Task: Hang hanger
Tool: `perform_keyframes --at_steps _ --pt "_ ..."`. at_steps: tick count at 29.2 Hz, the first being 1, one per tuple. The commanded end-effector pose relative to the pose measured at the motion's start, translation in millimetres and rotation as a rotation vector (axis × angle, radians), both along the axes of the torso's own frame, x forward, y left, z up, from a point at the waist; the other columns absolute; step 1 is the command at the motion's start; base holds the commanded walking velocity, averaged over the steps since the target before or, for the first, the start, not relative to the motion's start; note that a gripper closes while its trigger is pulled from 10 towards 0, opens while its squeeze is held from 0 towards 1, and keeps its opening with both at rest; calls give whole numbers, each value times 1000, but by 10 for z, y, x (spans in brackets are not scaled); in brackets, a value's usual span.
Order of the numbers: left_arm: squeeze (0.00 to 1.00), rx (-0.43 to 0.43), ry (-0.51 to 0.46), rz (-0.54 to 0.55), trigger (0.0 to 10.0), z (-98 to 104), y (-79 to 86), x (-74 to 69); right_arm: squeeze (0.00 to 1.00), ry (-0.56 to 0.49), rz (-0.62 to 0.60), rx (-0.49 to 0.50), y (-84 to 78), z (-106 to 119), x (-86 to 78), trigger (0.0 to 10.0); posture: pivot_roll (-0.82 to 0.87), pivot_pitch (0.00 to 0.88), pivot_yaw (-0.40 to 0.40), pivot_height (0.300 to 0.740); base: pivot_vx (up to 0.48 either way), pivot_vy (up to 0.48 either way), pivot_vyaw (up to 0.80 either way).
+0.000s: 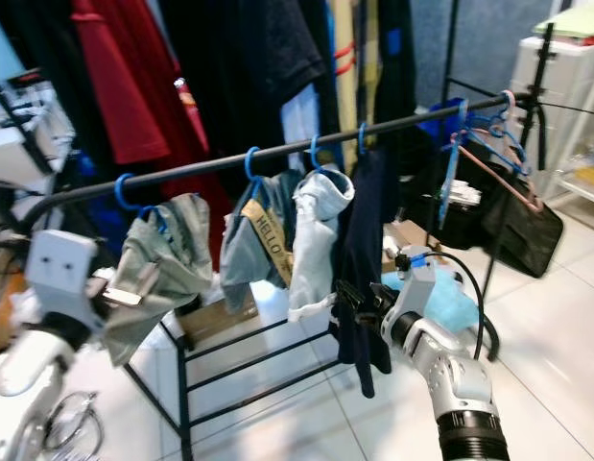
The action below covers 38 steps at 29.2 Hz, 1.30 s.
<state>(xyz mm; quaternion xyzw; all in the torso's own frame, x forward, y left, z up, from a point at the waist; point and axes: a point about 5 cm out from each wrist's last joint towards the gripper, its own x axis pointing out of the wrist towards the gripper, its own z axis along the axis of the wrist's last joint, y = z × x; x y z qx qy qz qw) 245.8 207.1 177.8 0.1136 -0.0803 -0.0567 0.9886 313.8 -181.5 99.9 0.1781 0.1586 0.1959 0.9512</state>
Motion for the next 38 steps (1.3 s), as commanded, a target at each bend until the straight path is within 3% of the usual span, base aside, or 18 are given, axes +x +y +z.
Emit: perform_keyframes --at_steps 1,3,7,13,15,16,18,19,21,25,26,27,28,29,31,33,35,38 --pt "0 -28 26 -29 10000 -49 -110 21 0 12 12 13 46 -23 -8 10000 -81 0 47 740 -319 0 0" --pt "0 -28 26 -29 10000 -49 -110 21 0 12 12 13 46 -23 -8 10000 -81 0 47 740 -319 0 0" --pt "0 -123 86 -26 10000 -245 -280 83 0 0 10 -3 47 -14 -14 10000 -84 0 50 740 -324 0 0" --pt "0 -224 202 64 10000 -546 -310 132 0 -39 16 -75 55 3 -35 10000 -95 0 50 740 -252 0 0" --pt "0 -224 202 64 10000 -546 -310 132 0 -39 16 -75 55 3 -35 10000 -95 0 50 740 0 0 0" --pt "0 -317 271 133 10000 -710 -249 131 0 -84 38 -161 94 20 -58 10000 -104 0 52 740 0 0 0" --pt "0 -293 301 211 10000 -829 -62 149 0 -108 51 -196 121 25 -63 10000 -93 0 41 740 0 0 0" --pt "0 -293 301 211 10000 -829 -62 149 0 -108 51 -196 121 25 -63 10000 -93 0 41 740 0 0 0" --pt "0 -273 381 307 10000 -1120 206 191 0 -136 22 -190 64 64 -33 10000 -72 0 14 740 0 0 0" --pt "0 -279 410 335 10000 -1222 273 199 0 -145 3 -186 26 81 -18 10000 -72 0 11 740 0 0 0" --pt "0 -280 451 360 10000 -1330 310 211 0 -157 -40 -194 -79 102 18 10000 -90 0 15 740 0 0 0" --pt "0 -280 451 360 10000 -1330 310 211 0 -157 -40 -194 -79 102 18 10000 -90 0 15 740 0 0 0" --pt "0 -263 505 372 10000 -1450 274 238 0 -153 -130 -242 -296 78 69 10000 -92 0 14 740 0 0 0" --pt "0 -252 557 366 10000 -1561 195 268 0 -109 -215 -297 -514 -28 82 10000 -89 0 13 740 0 0 0" --pt "0 -253 630 357 10000 -1703 77 298 0 -4 -310 -356 -745 -259 27 10000 -77 0 11 740 0 0 0" --pt "0 -250 659 355 10000 -1754 39 300 0 62 -324 -364 -770 -402 -27 10000 -77 0 11 740 0 0 0" --pt "0 -231 739 357 10000 -1880 -23 275 0 220 -323 -378 -691 -754 -182 10000 -68 0 7 740 0 0 0" --pt "0 -218 765 356 10000 -1917 -39 264 0 266 -317 -384 -647 -856 -237 10000 -68 0 7 740 0 0 0"
